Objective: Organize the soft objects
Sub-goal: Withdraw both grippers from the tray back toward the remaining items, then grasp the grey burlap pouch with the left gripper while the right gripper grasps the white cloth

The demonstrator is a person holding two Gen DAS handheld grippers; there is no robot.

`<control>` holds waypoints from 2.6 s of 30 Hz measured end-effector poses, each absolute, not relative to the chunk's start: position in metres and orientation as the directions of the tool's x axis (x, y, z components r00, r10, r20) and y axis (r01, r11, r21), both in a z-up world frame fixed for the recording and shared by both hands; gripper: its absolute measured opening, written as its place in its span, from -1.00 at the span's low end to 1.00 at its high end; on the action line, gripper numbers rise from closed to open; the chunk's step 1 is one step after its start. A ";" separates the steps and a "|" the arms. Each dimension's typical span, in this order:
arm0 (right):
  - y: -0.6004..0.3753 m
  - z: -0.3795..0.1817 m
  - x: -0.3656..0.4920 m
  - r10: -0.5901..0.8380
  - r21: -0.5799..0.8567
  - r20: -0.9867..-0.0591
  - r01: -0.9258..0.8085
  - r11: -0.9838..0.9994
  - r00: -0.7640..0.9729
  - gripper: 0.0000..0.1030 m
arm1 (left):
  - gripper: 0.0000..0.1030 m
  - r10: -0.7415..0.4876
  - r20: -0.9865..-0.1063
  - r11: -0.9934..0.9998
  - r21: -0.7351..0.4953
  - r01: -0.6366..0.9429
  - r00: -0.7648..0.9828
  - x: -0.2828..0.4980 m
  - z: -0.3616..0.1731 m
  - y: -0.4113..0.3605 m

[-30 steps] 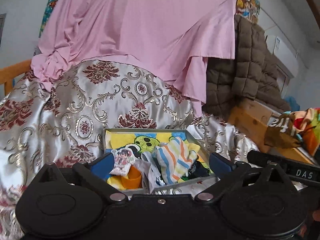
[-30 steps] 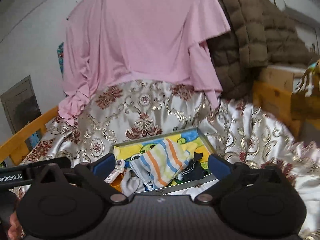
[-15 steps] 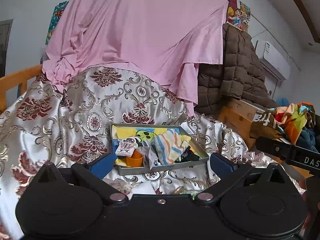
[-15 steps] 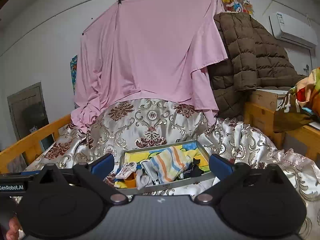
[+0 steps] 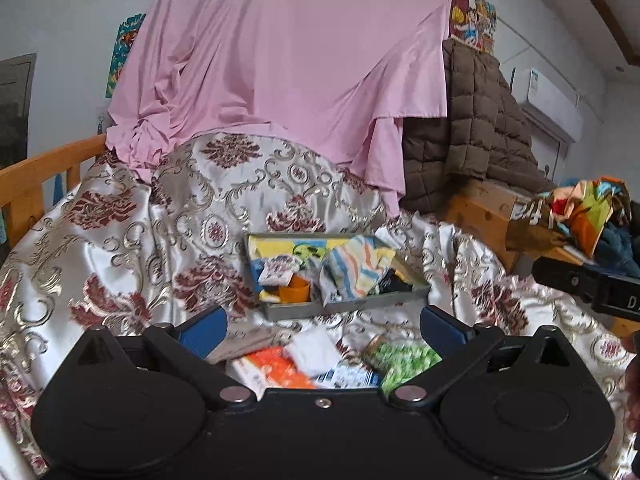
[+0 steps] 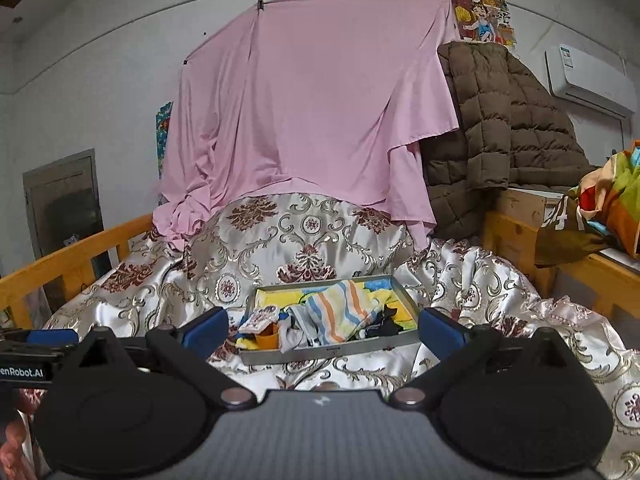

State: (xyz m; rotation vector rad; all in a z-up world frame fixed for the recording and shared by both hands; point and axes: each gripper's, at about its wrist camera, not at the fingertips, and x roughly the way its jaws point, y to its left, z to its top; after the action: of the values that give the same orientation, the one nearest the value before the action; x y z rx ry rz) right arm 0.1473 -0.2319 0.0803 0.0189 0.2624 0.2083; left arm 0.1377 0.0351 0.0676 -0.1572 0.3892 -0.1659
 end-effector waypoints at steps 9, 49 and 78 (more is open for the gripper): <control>-0.220 0.058 0.134 0.206 -0.008 -0.329 -0.221 0.975 0.921 0.99 | 0.99 -0.158 -0.415 0.981 -0.167 0.096 0.896 0.122 0.049 0.051; -0.170 -0.031 0.201 0.220 -0.091 -0.647 -0.361 0.928 0.730 0.99 | 0.98 0.037 -0.753 0.993 -0.044 -0.106 0.657 0.211 -0.010 0.067; -0.158 -0.041 0.225 0.305 -0.045 -0.513 -0.380 0.924 0.802 0.99 | 0.98 0.058 -0.698 0.994 -0.023 -0.103 0.713 0.258 -0.013 0.081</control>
State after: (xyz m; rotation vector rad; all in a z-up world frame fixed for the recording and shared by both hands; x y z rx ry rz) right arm 0.2247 -0.1578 -0.0406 -0.1485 0.5236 0.3683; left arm 0.2583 0.0812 -0.0132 -0.0614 0.7714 0.0888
